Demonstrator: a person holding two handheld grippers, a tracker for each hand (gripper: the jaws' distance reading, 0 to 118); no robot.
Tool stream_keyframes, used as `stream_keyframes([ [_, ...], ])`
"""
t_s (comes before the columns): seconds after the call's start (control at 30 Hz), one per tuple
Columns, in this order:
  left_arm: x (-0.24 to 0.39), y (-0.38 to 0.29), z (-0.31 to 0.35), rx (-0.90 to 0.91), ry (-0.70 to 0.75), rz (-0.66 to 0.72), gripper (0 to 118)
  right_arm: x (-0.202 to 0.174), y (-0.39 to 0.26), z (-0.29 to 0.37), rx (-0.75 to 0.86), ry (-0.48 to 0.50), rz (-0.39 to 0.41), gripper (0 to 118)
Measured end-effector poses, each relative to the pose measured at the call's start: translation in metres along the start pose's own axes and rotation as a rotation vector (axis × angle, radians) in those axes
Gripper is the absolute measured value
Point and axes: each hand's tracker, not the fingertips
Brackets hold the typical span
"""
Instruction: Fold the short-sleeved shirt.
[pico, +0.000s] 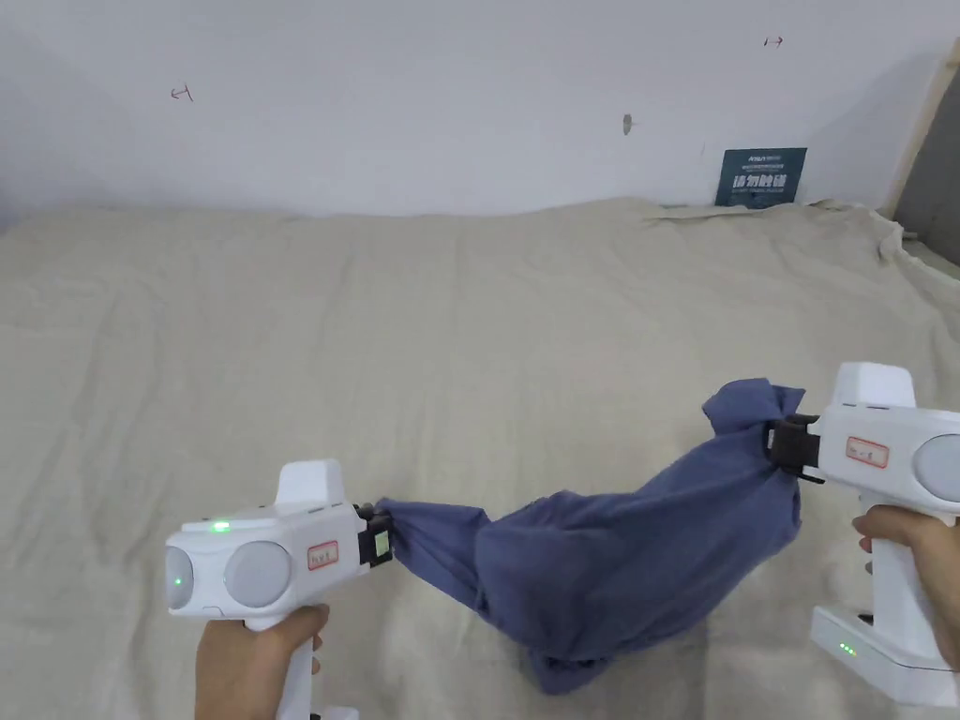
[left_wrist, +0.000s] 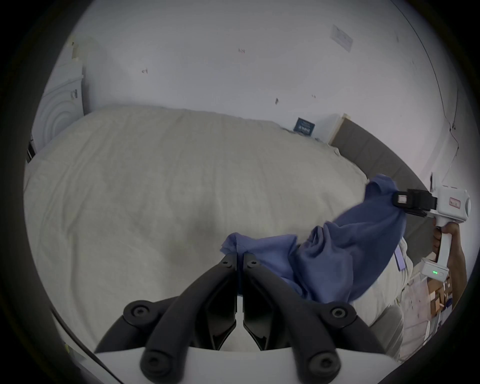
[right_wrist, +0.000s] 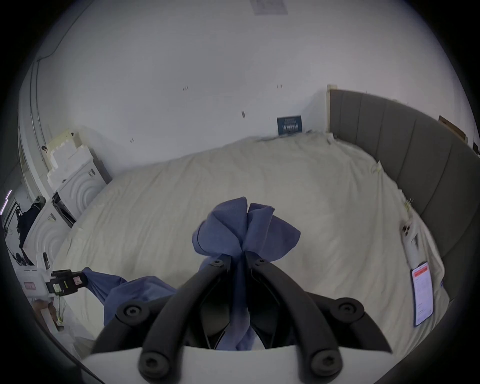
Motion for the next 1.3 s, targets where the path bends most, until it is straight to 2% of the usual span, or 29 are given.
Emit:
stream_keyframes([
  [0.53, -0.048, 0.18, 0.077, 0.276, 0.152, 0.031, 0, -0.017, 0.122, 0.036, 0.152, 0.045, -0.109, 7],
  [0.8, -0.049, 0.262, 0.113, 0.391, 0.168, 0.051, 0, -0.031, 0.185, 0.044, 0.293, 0.075, -0.126, 7],
  [1.07, -0.037, 0.315, 0.133, 0.483, 0.199, 0.012, 0, -0.051, 0.233, 0.053, 0.399, 0.067, -0.072, 7],
  [1.23, -0.03, 0.333, 0.127, 0.509, 0.216, -0.015, 0, -0.052, 0.249, 0.049, 0.43, 0.055, -0.065, 7],
  [1.3, -0.028, 0.333, 0.12, 0.512, 0.221, -0.029, 0, -0.053, 0.249, 0.043, 0.438, 0.038, -0.036, 7],
])
